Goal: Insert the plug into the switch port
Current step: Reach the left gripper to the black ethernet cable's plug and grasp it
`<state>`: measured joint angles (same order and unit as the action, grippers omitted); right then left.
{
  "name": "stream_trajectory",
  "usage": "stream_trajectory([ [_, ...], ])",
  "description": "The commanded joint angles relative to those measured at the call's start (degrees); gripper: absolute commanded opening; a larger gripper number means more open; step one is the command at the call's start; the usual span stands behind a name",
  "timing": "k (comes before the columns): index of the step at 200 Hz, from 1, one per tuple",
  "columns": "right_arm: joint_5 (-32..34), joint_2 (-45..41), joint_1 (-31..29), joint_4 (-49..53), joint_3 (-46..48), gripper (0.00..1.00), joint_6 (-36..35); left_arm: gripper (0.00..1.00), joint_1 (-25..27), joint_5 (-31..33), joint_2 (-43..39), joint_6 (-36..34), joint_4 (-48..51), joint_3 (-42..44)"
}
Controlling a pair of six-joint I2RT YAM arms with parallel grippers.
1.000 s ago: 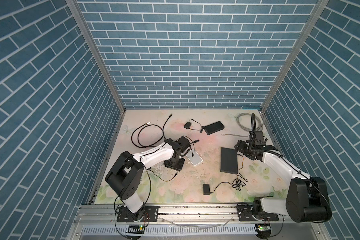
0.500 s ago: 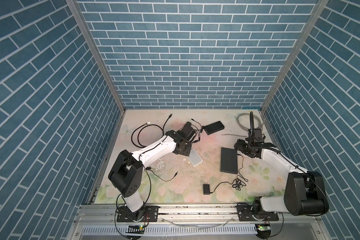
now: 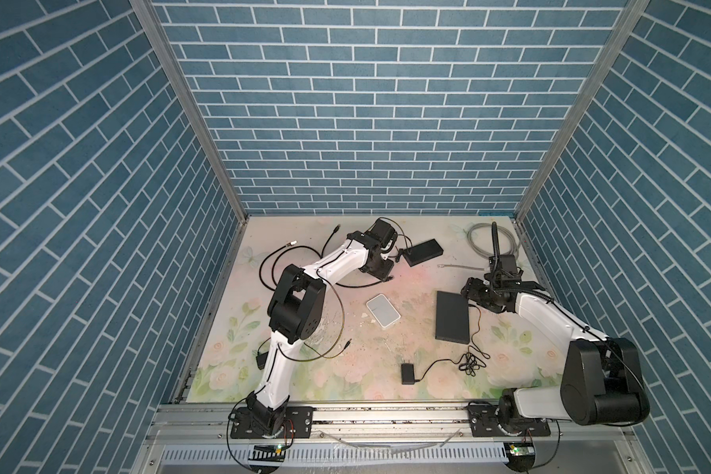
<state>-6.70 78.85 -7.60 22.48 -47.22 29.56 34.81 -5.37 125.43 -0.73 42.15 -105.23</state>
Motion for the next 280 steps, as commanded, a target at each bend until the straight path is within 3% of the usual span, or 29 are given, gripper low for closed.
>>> stream_trajectory([
  [1, 0.35, -1.66, -0.12, 2.91, -2.52, 0.74, -1.18, 0.54, 0.18, -4.22, 2.01, -8.30, 4.68, -1.50],
  [42, 0.76, -2.44, -0.18, 4.37, -2.53, 0.73, -0.82, 0.53, -0.59, -3.67, 8.33, -16.82, 13.85, -9.50],
  [76, 1.34, -3.35, -0.15, 5.58, -2.61, 0.73, -0.73, 0.49, -0.79, -0.51, 11.77, -19.14, 14.54, -12.04],
  [110, 0.72, -4.03, -0.17, 6.33, -3.26, 0.72, -0.28, 0.28, -0.86, -2.09, 14.30, -21.59, 15.43, -14.90],
  [136, -3.67, -4.06, -0.28, 5.66, -4.27, 0.67, 0.66, 0.11, -0.86, -5.30, 13.72, -25.05, 12.81, -13.09],
  [160, -11.32, -3.00, -1.67, 0.35, -4.34, 0.63, 3.82, 0.02, -0.88, -8.28, 11.65, -27.91, 9.47, -11.98],
  [201, -18.03, 4.04, -8.17, -13.60, -4.91, 0.62, 14.57, 0.02, 1.45, -13.50, 7.06, -34.67, 9.52, -12.27],
  [233, -22.77, 9.61, -8.58, -29.01, -1.86, 0.57, 25.13, 0.02, 3.11, -17.36, 3.61, -39.52, 6.21, -7.29],
  [261, -24.95, 12.97, -8.62, -36.93, -0.49, 0.50, 29.01, 0.03, 3.68, -19.67, 1.13, -42.41, 2.94, -3.70],
  [280, -26.56, 15.39, -8.41, -40.90, -0.17, 0.39, 30.64, 0.03, 4.16, -19.65, 0.34, -43.52, 1.12, -2.68],
])
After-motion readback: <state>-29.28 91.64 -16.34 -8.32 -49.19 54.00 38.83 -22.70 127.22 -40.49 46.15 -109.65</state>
